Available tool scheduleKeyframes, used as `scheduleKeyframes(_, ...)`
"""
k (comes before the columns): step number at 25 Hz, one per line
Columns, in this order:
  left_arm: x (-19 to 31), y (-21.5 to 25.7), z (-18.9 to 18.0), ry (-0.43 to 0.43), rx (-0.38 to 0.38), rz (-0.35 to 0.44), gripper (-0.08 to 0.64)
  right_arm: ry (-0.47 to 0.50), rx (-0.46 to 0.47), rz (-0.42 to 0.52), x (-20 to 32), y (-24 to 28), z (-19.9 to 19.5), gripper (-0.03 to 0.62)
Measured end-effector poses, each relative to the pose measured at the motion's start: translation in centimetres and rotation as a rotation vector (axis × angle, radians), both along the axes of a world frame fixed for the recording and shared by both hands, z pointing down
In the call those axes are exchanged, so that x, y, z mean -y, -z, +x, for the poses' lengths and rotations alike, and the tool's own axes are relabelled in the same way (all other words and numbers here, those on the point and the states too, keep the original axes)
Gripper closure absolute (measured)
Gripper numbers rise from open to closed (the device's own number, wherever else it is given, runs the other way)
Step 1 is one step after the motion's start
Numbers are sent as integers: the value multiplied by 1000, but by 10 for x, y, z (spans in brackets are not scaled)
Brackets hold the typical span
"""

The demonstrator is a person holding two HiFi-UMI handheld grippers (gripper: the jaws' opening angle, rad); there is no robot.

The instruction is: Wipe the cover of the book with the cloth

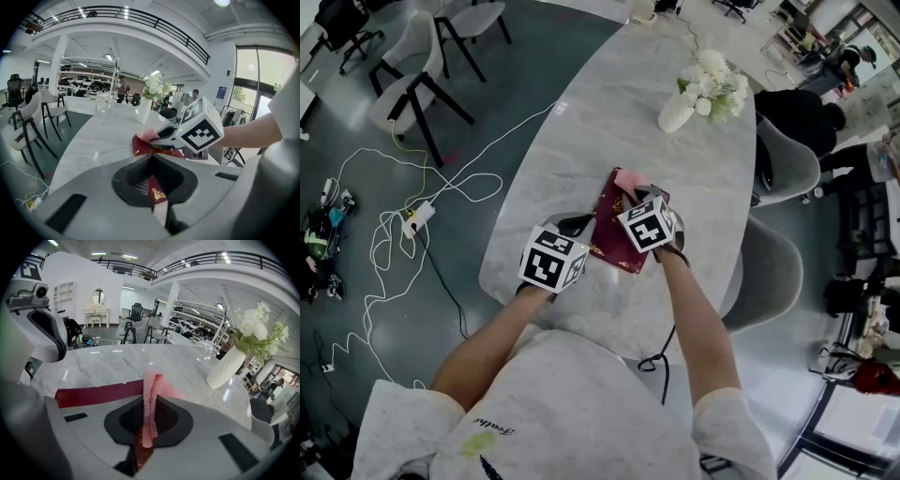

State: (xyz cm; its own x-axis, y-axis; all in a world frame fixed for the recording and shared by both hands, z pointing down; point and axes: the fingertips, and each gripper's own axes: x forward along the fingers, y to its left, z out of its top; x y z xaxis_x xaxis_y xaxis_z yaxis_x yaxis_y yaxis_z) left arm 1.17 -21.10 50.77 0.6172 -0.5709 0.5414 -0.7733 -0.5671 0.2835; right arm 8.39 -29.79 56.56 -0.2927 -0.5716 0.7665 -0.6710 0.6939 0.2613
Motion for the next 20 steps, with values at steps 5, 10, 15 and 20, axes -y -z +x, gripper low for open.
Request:
scheduleKeyframes(5,-3,2,-2,9,1,6,554,8,5,-5,-6,-1,-3,574)
scheduleKeyframes(10,-7,5,-4,17,1,13,554,15,4,-9,-11,-2,-5,574)
scheduleKeyframes(15,-12,5,-7,27,0,15,554,22,8,-9,-18,-1,-8,574)
scheduleKeyframes(20,-15,5,-7,32,3,16,554,26,13,-14,-22,-3,-8,574)
